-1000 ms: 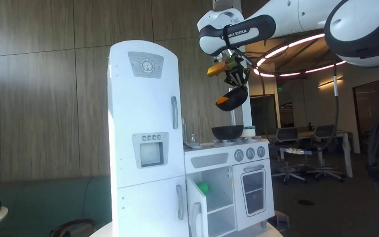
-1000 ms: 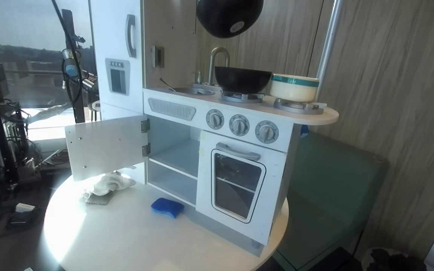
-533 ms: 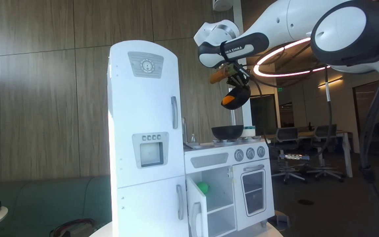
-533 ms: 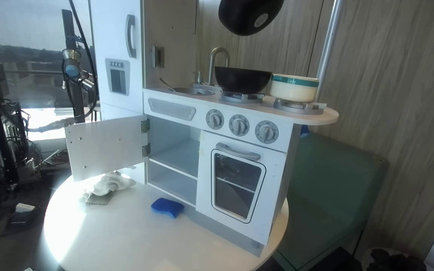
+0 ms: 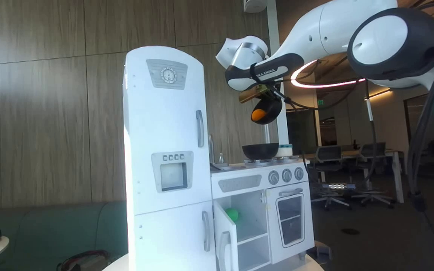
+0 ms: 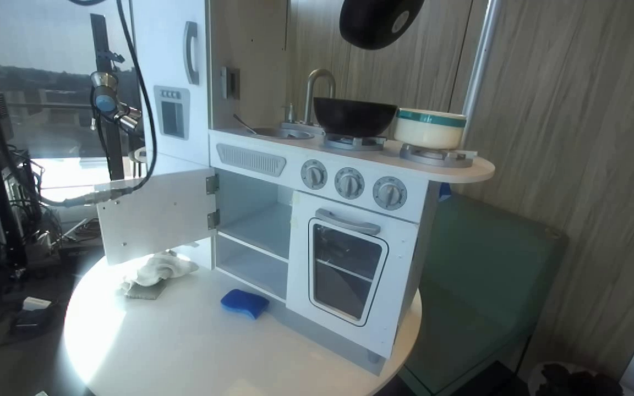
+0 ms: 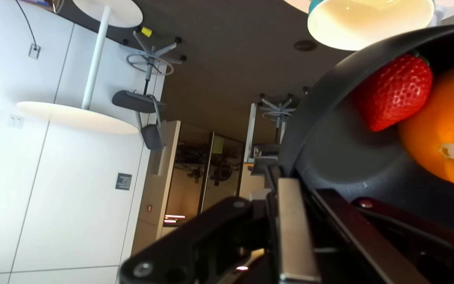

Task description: Open the top cabinet door, then pour some contents from the left bowl to the right bowl and put the bowl in the top compartment of the top cabinet, then pour the contents from the left bowl into the right bowl

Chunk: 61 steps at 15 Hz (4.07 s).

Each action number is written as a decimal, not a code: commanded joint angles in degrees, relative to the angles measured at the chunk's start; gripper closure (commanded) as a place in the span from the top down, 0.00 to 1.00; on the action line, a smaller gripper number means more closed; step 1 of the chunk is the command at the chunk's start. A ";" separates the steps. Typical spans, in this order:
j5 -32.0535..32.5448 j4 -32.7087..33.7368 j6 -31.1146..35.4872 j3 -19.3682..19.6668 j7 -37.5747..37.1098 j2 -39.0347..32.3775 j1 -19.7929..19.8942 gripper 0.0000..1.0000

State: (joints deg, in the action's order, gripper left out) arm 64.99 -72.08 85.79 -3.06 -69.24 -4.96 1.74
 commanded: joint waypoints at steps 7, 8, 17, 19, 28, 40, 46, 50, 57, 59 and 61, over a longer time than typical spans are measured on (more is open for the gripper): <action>6.31 -1.97 12.30 1.11 14.30 -0.27 1.58 0.01; 5.95 -1.96 13.16 1.23 16.01 -0.60 1.88 0.01; 4.15 -3.31 16.97 1.04 26.72 -0.53 3.76 0.01; 3.92 -3.66 17.56 1.10 30.71 -0.34 3.98 0.01; 3.80 -3.86 19.12 1.09 39.08 -0.05 4.69 0.01; -0.72 -2.98 19.64 1.39 43.48 -0.20 4.88 0.01; 10.65 -3.59 25.37 2.35 46.37 -0.23 5.65 0.01; 18.78 -3.78 31.90 3.41 45.68 -0.25 6.39 0.01; 16.52 -4.05 31.63 3.54 46.03 -0.11 6.74 0.01; 14.12 -4.02 28.74 3.24 46.08 -0.14 6.44 0.01; 11.74 -3.61 24.89 2.98 45.88 -0.33 6.12 0.01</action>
State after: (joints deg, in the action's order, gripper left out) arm 79.59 -76.30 115.03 0.33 -24.17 -5.79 8.30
